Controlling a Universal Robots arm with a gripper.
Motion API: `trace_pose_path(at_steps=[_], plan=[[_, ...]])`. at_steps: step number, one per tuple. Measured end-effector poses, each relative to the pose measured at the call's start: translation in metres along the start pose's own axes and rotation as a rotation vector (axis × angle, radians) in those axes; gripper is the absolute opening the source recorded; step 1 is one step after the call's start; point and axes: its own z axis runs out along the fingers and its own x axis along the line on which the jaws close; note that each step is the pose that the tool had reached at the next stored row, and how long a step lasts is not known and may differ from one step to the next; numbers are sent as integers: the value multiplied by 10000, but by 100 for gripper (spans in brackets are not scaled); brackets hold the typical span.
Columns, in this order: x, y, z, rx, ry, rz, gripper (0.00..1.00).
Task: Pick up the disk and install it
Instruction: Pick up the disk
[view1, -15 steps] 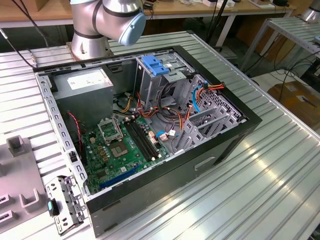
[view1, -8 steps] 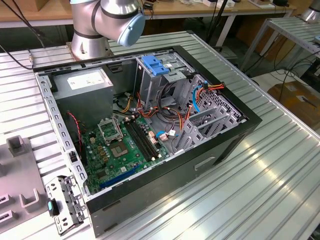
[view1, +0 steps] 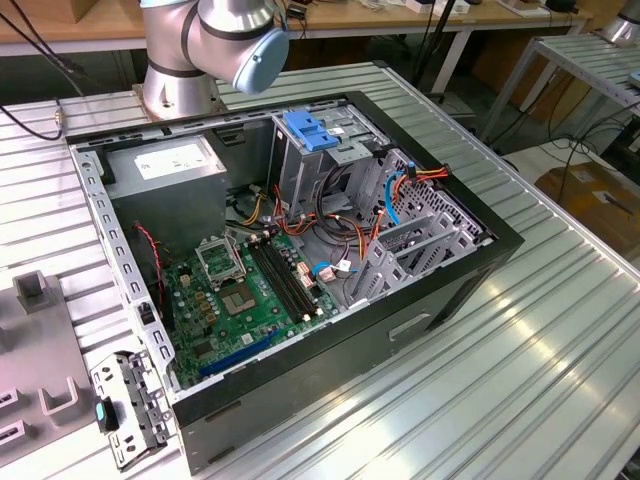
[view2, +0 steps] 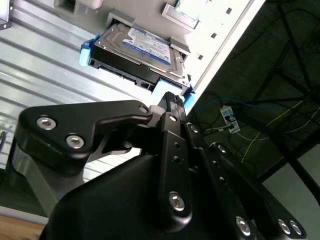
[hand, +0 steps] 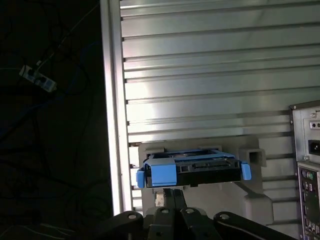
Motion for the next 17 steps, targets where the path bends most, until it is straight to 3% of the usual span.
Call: trace_pose_path(at_steps=[11,17], plan=[[0,0,5,-1,2,-10,11],[0,0,5,5,5,-253,11]])
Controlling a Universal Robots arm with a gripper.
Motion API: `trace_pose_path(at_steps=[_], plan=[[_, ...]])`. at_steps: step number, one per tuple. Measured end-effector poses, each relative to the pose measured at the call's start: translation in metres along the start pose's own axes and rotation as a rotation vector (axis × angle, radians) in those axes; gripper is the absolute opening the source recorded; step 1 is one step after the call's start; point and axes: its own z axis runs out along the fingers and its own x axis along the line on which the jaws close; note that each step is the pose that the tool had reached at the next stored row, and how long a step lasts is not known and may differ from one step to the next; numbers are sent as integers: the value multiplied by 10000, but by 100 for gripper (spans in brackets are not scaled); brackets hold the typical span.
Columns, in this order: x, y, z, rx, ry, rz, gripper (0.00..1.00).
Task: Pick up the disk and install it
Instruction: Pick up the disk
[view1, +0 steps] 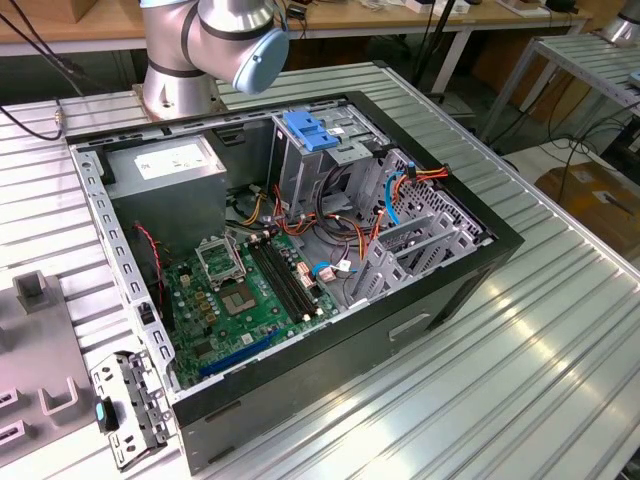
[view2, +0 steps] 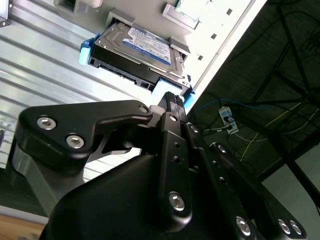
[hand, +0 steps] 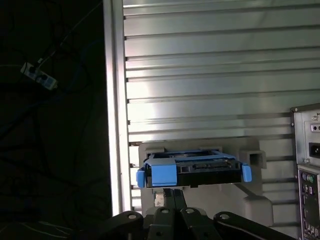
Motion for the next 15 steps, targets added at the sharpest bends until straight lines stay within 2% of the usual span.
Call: trace_pose_path(at_steps=[3,5,11,12,14,15], plan=[[0,0,0,11,6,-370,11],[0,0,0,27,14,-877,11],[0,0,0,58,31,-1965,11],[0,0,-1,69,37,-2340,11],[0,0,0,80,43,-2698,11],[0,0,-1,90,49,-3035,11]])
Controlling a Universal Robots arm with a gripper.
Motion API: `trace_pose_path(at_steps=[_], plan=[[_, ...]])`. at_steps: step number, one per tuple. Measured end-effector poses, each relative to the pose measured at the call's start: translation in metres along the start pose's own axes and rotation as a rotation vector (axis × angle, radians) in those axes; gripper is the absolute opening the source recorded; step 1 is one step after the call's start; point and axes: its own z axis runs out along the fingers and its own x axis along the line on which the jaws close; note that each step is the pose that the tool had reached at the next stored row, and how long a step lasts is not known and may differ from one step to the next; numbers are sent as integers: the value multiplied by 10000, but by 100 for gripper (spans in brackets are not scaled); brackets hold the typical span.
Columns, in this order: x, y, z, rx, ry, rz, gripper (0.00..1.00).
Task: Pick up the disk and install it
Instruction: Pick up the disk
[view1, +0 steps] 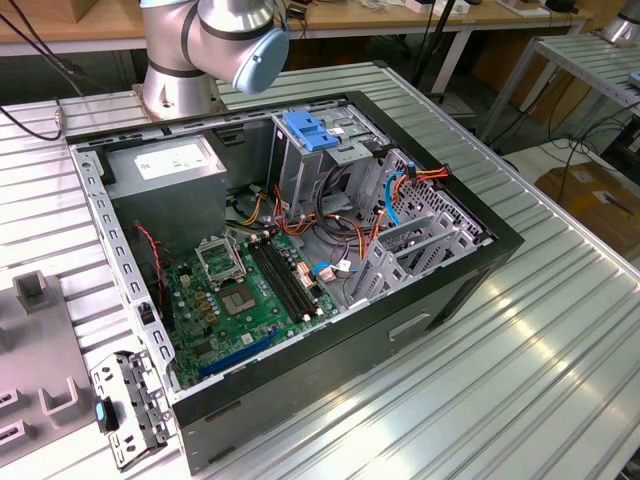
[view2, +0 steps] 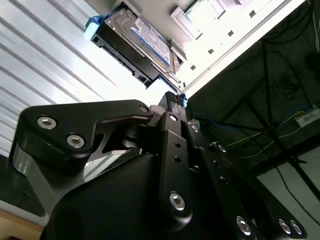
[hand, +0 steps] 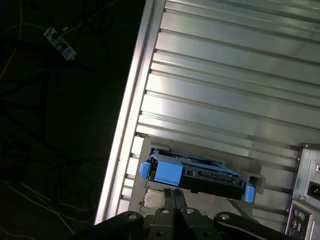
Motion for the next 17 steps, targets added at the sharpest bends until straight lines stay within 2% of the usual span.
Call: trace_pose_path(at_steps=[9,11,17], plan=[[0,0,0,51,27,-1739,11],[0,0,0,68,35,-2317,11],[0,0,0,95,50,-3231,11]])
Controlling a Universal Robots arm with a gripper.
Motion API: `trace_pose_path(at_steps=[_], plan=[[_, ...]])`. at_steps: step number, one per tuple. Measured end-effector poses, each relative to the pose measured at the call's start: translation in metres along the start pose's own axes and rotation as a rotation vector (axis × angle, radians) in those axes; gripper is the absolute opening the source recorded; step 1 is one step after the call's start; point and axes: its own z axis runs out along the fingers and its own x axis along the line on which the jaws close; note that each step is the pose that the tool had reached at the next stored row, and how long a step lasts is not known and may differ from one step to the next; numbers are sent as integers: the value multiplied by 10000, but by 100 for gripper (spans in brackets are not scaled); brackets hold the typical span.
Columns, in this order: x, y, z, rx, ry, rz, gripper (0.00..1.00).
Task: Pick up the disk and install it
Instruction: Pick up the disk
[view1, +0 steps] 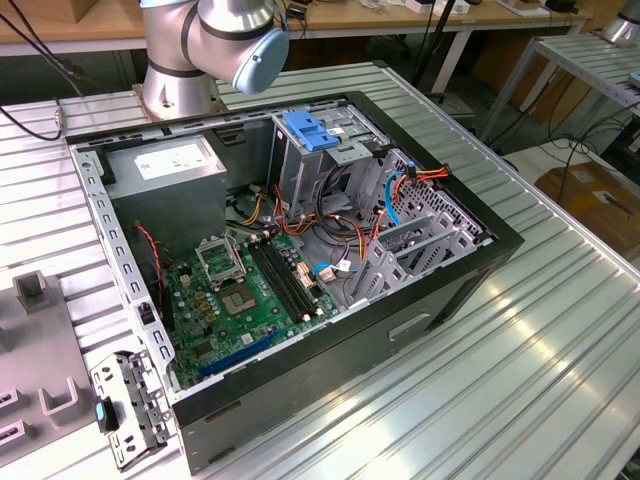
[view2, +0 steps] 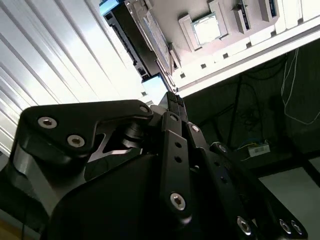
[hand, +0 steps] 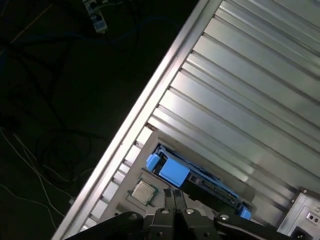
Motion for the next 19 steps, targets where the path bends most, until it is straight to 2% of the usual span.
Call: trace_pose_path(at_steps=[2,10,15,17,19], plan=[[0,0,0,6,3,-200,11],[0,0,0,10,4,-310,11],[0,0,0,29,15,-962,11],[0,0,0,40,21,-1332,11],[0,0,0,57,30,-1935,11]])
